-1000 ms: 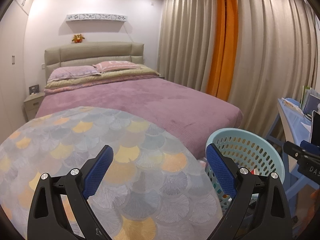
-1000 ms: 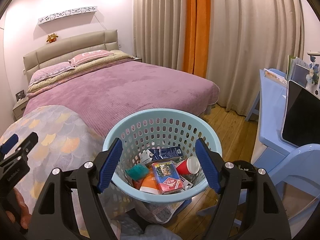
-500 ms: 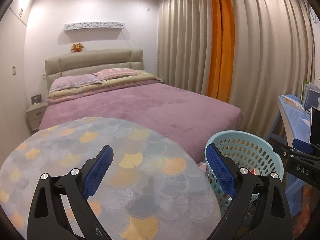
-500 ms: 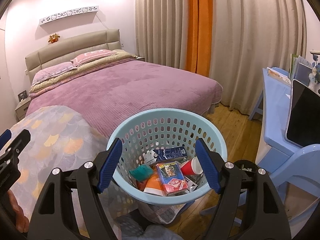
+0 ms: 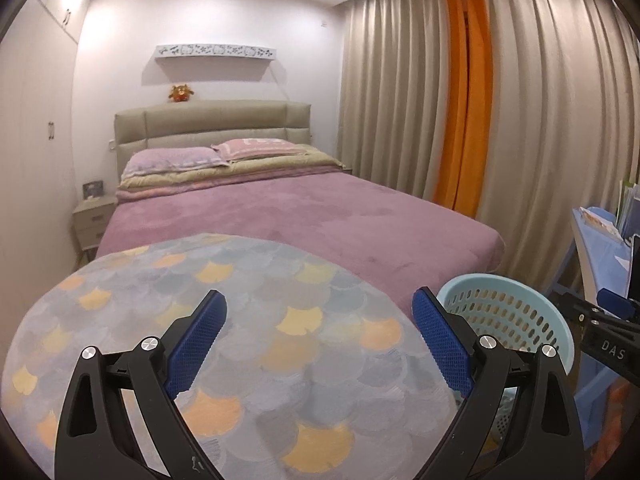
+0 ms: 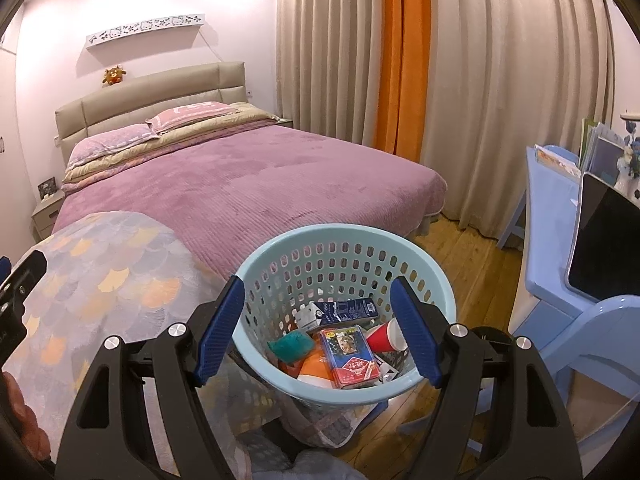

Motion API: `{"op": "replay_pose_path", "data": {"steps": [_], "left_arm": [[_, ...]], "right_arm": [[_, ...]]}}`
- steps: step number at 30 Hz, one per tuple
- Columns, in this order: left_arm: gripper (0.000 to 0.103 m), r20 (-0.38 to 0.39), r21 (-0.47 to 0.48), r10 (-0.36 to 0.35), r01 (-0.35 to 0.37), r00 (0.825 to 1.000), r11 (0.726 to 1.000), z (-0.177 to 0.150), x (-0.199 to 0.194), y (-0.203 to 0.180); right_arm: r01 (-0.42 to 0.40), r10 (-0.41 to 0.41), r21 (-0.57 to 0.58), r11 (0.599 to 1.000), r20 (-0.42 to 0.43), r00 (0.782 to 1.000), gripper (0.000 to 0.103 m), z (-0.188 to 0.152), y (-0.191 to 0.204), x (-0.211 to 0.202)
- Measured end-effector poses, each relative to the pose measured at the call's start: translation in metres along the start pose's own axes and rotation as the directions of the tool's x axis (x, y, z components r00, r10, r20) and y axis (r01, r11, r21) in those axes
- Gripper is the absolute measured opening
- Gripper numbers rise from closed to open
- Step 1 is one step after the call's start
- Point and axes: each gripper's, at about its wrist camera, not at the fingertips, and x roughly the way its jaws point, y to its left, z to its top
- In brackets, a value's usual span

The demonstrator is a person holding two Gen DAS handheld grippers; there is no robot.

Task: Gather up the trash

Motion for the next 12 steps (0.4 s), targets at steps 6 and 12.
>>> {"op": "replay_pose_path", "data": {"steps": [6, 12], "left_arm": [[0.093, -0.012, -0.005, 0.014, -0.014, 1.0, 1.0, -0.001, -0.007, 0.008], [0.094, 0.004, 0.002, 0.042, -0.042, 0.999, 0.999, -0.004, -0.023, 0.019]], "right_arm": [[-0.01, 0.01, -0.008, 1.0, 0.01, 1.0, 0.071, 0.001, 0.007, -0.009], [-0.043, 0.043, -0.034, 0.999, 0.019, 0.999, 0.072, 0.002, 0.024, -0.016]]}}
